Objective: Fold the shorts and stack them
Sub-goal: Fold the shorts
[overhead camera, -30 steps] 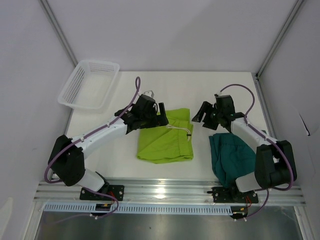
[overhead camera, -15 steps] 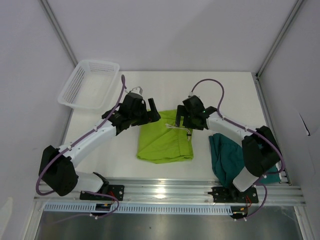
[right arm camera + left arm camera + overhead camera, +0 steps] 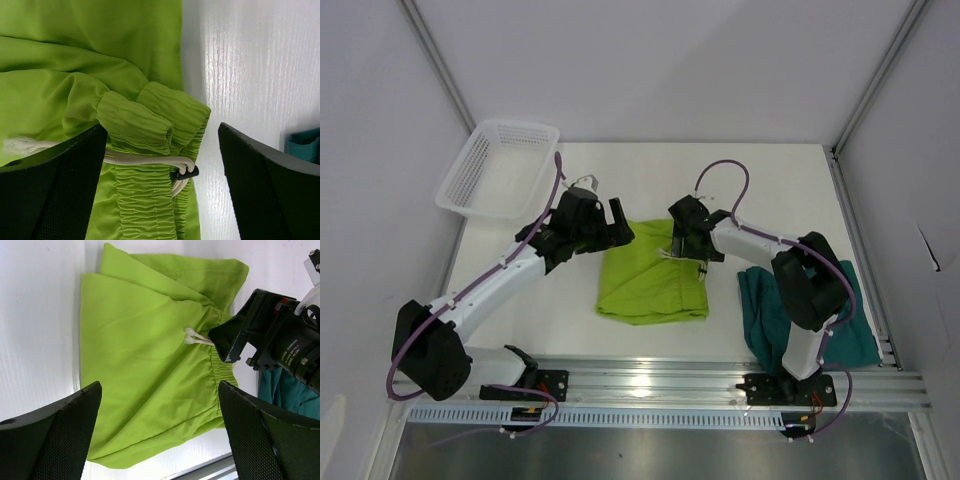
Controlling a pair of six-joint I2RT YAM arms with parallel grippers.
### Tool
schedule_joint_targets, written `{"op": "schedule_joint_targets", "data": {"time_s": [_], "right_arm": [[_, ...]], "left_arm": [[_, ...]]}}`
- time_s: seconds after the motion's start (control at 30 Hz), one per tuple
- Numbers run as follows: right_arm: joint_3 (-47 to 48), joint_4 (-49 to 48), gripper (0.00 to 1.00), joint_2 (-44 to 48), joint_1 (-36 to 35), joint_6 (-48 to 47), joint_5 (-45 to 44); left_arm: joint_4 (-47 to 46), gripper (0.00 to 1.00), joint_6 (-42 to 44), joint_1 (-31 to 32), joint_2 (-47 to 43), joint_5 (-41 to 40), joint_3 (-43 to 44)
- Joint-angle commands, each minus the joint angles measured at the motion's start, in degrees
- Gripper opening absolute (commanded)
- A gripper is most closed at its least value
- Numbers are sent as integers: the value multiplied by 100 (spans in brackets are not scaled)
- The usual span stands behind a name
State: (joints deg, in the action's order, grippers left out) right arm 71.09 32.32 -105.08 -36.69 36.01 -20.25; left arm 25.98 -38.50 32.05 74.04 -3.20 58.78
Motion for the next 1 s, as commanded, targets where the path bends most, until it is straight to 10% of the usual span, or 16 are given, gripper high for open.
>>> {"op": "schedule_joint_targets", "data": {"time_s": [0.0,0.43,0.97], "right_arm": [[72,-181,86,13,-67,-15,-217],[-631,-1577,60,461,240,-541,1135],[712,-1571,66,-47,188,-2967,3474]], "left_arm": [[-84,98,141,-50,-109,39,-42],[-163,98,246,-226,-4,179,-157],[-303,98,387,-753,383,540,-305]]}}
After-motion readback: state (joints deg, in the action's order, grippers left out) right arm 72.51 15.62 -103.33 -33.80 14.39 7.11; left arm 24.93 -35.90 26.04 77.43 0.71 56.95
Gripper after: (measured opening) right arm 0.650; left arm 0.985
